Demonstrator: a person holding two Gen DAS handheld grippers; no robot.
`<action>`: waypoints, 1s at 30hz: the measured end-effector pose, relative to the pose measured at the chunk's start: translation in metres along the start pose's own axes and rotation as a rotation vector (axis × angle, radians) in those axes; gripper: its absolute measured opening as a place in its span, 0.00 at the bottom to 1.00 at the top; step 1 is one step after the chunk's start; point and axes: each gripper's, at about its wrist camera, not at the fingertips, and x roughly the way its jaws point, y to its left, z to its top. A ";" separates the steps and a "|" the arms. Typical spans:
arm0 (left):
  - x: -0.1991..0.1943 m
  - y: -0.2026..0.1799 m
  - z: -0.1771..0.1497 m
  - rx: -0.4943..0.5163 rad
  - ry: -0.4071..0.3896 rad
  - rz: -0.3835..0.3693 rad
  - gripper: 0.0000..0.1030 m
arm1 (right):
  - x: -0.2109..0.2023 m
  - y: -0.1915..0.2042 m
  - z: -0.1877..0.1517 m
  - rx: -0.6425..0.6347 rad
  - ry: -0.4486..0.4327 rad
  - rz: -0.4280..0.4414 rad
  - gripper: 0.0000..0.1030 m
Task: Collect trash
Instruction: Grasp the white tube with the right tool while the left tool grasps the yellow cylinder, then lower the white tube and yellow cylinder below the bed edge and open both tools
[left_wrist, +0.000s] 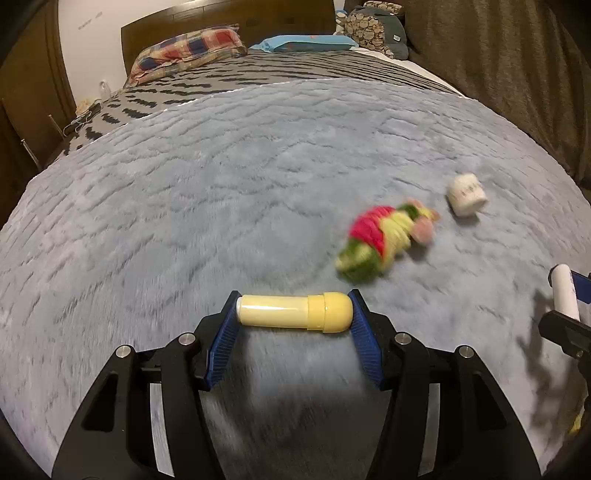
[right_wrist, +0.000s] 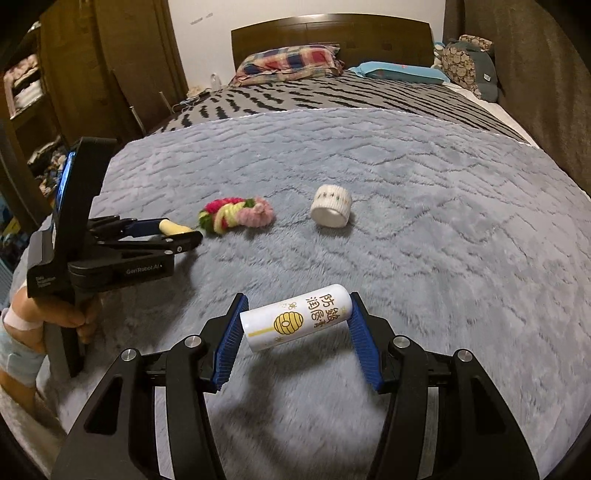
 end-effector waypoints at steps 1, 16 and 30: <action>-0.005 -0.002 -0.005 -0.001 0.002 -0.004 0.53 | -0.003 0.001 -0.002 0.000 -0.001 -0.001 0.54; -0.125 -0.043 -0.096 -0.018 -0.085 -0.069 0.53 | -0.079 0.018 -0.051 -0.016 -0.065 -0.038 0.54; -0.200 -0.079 -0.179 -0.023 -0.138 -0.110 0.53 | -0.144 0.055 -0.123 -0.042 -0.118 -0.027 0.54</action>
